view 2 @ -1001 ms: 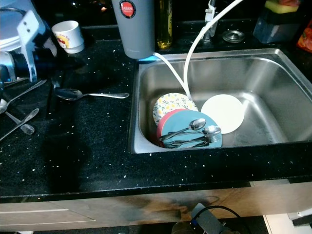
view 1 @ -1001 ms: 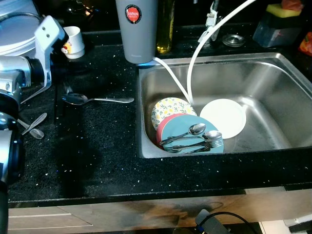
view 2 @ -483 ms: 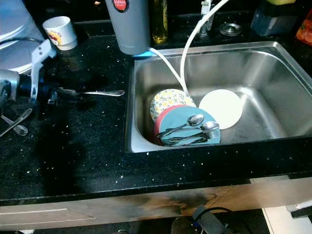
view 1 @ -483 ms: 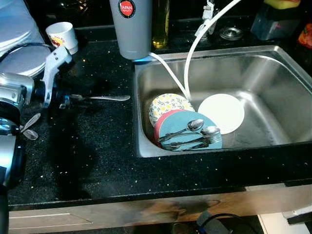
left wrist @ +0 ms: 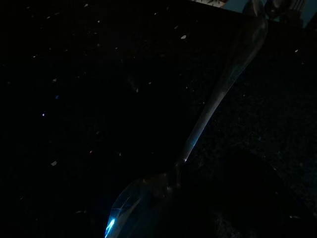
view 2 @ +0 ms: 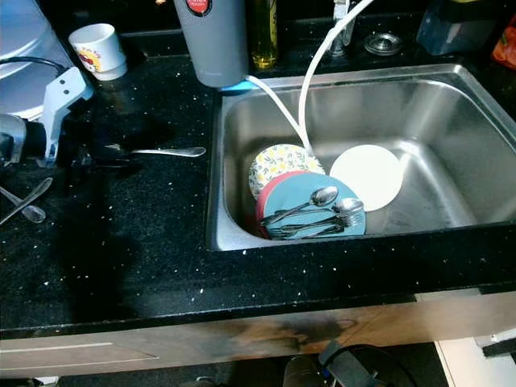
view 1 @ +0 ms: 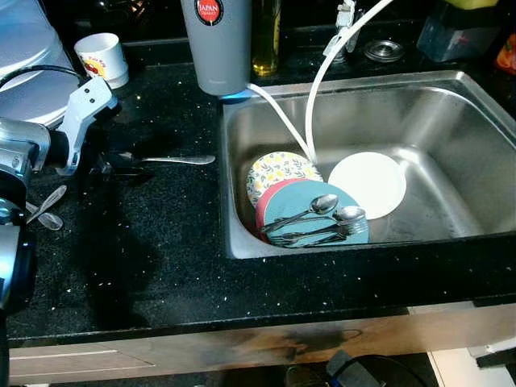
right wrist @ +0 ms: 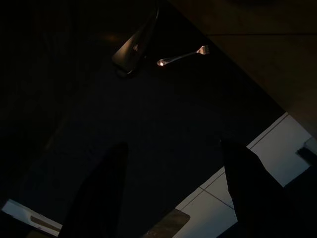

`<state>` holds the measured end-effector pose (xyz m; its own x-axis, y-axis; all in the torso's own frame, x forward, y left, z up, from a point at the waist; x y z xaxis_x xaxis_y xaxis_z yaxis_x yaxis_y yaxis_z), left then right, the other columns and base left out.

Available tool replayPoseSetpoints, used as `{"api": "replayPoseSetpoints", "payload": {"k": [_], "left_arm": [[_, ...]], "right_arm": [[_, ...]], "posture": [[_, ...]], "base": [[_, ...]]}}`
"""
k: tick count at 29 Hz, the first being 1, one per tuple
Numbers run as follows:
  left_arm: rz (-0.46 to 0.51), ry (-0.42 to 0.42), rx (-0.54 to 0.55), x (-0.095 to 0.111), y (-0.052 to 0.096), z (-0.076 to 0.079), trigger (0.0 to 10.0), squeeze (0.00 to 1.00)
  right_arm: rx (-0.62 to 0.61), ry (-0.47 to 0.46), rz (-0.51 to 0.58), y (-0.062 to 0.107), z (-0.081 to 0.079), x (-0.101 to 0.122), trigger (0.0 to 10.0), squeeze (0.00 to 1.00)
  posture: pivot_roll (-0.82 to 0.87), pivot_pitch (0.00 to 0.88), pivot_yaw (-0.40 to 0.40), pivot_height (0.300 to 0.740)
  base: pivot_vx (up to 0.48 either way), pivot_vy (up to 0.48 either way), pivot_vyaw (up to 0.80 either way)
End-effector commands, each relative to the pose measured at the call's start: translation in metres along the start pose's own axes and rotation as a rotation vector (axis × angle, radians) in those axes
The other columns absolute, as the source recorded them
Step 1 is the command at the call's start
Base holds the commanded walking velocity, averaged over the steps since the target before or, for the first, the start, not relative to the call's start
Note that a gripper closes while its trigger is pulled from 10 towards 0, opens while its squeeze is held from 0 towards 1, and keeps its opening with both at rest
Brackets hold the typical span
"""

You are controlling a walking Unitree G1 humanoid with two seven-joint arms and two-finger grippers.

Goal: Kitchen organization

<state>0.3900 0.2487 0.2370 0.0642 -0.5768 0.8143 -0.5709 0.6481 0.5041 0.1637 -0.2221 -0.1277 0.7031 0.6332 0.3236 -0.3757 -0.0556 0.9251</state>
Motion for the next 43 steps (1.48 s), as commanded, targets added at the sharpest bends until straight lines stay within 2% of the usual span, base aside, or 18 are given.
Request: {"api": "replayPoseSetpoints", "payload": {"k": [1, 2, 6, 8, 11, 12, 13, 14, 15, 25, 34, 37, 38, 39, 42, 43], "left_arm": [[-0.012, 0.038, -0.058, -0.012, -0.002, 0.009, 10.0, 0.00], [-0.012, 0.038, -0.058, -0.012, -0.002, 0.009, 10.0, 0.00], [-0.039, 0.080, -0.175, -0.022, -0.006, 0.023, 10.0, 0.00], [-0.039, 0.080, -0.175, -0.022, -0.006, 0.023, 10.0, 0.00], [-0.121, 0.126, -0.280, -0.041, -0.004, 0.037, 10.0, 0.00], [-0.121, 0.126, -0.280, -0.041, -0.004, 0.037, 10.0, 0.00], [-0.142, 0.140, -0.296, -0.045, -0.003, 0.039, 4.2, 0.00], [-0.142, 0.140, -0.296, -0.045, -0.003, 0.039, 4.2, 0.00], [-0.153, 0.154, -0.301, -0.048, -0.002, 0.040, 0.0, 0.00], [-0.171, 0.163, -0.326, -0.053, 0.002, 0.043, 0.0, 0.00], [-0.093, 0.159, -0.352, -0.043, -0.005, 0.046, 0.0, 0.00], [-0.014, 0.174, -0.347, -0.033, -0.010, 0.045, 0.0, 0.00], [0.105, 0.208, -0.335, -0.016, -0.013, 0.041, 0.0, 0.00], [0.105, 0.208, -0.335, -0.016, -0.013, 0.041, 0.0, 0.00], [0.310, 0.251, -0.322, 0.015, -0.012, 0.034, 0.0, 0.00], [0.310, 0.251, -0.322, 0.015, -0.012, 0.034, 0.0, 0.00]], "right_arm": [[0.004, -0.014, -0.004, 0.000, -0.003, -0.005, 10.0, 0.00], [0.004, -0.014, -0.004, 0.000, -0.003, -0.005, 10.0, 0.00], [0.001, -0.014, -0.006, 0.001, -0.003, -0.006, 10.0, 0.00], [0.001, -0.014, -0.006, 0.001, -0.003, -0.006, 10.0, 0.00], [-0.002, -0.015, -0.006, 0.001, -0.003, -0.006, 10.0, 0.00], [-0.002, -0.015, -0.006, 0.001, -0.003, -0.006, 10.0, 0.00], [-0.003, -0.015, -0.006, 0.001, -0.003, -0.006, 10.0, 0.00], [-0.003, -0.015, -0.006, 0.001, -0.003, -0.006, 10.0, 0.00], [-0.004, -0.014, -0.006, 0.001, -0.003, -0.006, 10.0, 0.00], [-0.010, -0.013, -0.005, 0.001, -0.002, -0.005, 10.0, 0.00], [-0.015, -0.014, -0.001, 0.000, -0.001, -0.002, 10.0, 0.00], [-0.017, -0.016, 0.002, 0.000, -0.001, 0.000, 10.0, 0.00], [-0.018, -0.018, 0.004, -0.001, -0.002, 0.001, 10.0, 0.00], [-0.018, -0.018, 0.004, -0.001, -0.002, 0.001, 10.0, 0.00], [-0.019, -0.022, 0.007, -0.001, -0.002, 0.002, 10.0, 0.00], [-0.019, -0.022, 0.007, -0.001, -0.002, 0.002, 10.0, 0.00]], "posture": [[-0.11, 0.163, 0.065, 0.740], [-0.11, 0.163, 0.065, 0.740], [-0.11, 0.166, 0.068, 0.740], [-0.11, 0.166, 0.068, 0.740], [-0.11, 0.165, 0.070, 0.740], [-0.11, 0.165, 0.070, 0.740], [-0.11, 0.165, 0.069, 0.740], [-0.11, 0.165, 0.069, 0.740], [-0.11, 0.164, 0.069, 0.740], [-0.11, 0.159, 0.068, 0.740], [-0.10, 0.144, 0.068, 0.740], [-0.09, 0.133, 0.072, 0.740], [-0.09, 0.121, 0.072, 0.740], [-0.09, 0.121, 0.072, 0.740], [-0.09, 0.110, 0.073, 0.740], [-0.09, 0.110, 0.073, 0.740]], "base": [[0.000, 0.000, 0.00], [0.000, 0.000, 0.00], [0.000, 0.000, 0.00], [0.000, 0.000, 0.00], [0.000, 0.000, 0.00], [0.000, 0.000, 0.00], [0.000, 0.000, 0.00], [0.000, 0.000, 0.00], [0.000, 0.000, 0.00], [0.000, 0.000, 0.00], [0.000, 0.000, 0.00], [0.000, 0.000, 0.00], [0.000, 0.000, 0.00], [0.000, 0.000, 0.00], [0.000, 0.000, 0.00], [0.000, 0.000, 0.00]]}}
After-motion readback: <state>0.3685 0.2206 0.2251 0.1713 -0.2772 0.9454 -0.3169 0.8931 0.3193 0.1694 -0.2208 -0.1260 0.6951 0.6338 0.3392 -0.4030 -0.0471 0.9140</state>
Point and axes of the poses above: a point about 5 cm out from each wrist's last joint towards the gripper, its own y axis pointing back from the gripper into the wrist, its own x axis along the axis of the wrist's last joint, z = x × y, the point moved 4 cm from there along -y, pointing out of the wrist towards the gripper, and after that the axes turned 2 degrees about -y, right-handed, at the moved point
